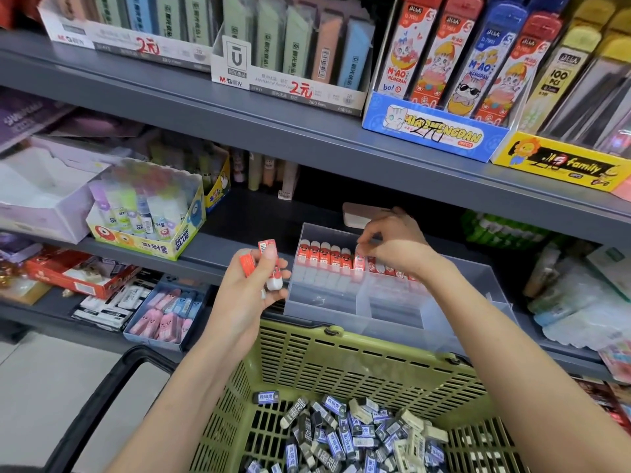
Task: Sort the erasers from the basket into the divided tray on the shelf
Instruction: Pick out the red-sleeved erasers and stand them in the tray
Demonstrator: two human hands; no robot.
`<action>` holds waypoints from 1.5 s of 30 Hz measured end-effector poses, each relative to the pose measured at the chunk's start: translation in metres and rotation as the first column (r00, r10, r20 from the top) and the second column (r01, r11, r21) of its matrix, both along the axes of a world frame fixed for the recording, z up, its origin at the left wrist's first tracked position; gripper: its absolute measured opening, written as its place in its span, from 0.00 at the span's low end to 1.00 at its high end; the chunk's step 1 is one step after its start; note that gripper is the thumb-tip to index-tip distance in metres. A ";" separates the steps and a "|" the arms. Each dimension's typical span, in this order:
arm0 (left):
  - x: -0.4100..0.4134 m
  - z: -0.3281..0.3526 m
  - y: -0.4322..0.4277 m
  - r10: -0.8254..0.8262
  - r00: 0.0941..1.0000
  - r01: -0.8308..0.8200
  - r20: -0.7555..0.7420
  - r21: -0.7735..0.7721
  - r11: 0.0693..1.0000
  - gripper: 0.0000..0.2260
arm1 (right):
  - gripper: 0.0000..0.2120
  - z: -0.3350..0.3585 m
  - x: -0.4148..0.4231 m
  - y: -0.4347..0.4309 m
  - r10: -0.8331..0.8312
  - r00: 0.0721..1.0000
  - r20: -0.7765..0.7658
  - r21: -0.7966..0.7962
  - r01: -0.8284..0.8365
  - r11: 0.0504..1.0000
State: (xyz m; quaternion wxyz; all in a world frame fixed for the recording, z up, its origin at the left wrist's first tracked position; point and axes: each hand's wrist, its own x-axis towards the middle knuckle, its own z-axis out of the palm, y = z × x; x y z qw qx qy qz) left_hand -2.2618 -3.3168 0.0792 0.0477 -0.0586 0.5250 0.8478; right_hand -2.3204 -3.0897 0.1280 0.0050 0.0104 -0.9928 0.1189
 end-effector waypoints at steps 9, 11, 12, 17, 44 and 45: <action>0.005 0.003 -0.002 -0.077 0.997 0.076 -0.015 -0.056 0.996 0.09 | 0.16 -0.020 0.016 -0.020 -0.080 0.991 -0.105 0.428 0.118 0.896; 0.006 0.004 -0.003 -0.090 0.996 0.089 -0.005 -0.079 0.993 0.12 | 0.14 -0.016 0.033 -0.029 -0.109 0.955 -0.276 0.032 0.122 0.992; 0.006 0.005 -0.003 -0.105 0.994 0.104 -0.001 -0.088 0.991 0.12 | 0.12 -0.012 0.043 -0.036 -0.129 0.957 -0.259 -0.261 0.059 0.964; 0.013 0.007 0.003 -0.242 0.968 0.238 -0.066 -0.071 0.969 0.12 | 0.11 0.004 0.078 -0.075 0.153 0.988 -0.024 -0.739 -0.120 0.663; 0.003 0.004 -0.007 0.023 0.998 -0.038 0.061 0.262 0.964 0.12 | 0.10 -0.013 -0.010 -0.075 -0.184 0.921 0.345 -0.680 0.380 0.628; 0.003 0.004 -0.007 0.023 0.999 -0.034 0.049 0.250 0.968 0.12 | 0.09 -0.013 -0.012 -0.076 -0.181 0.918 0.352 -0.646 0.378 0.663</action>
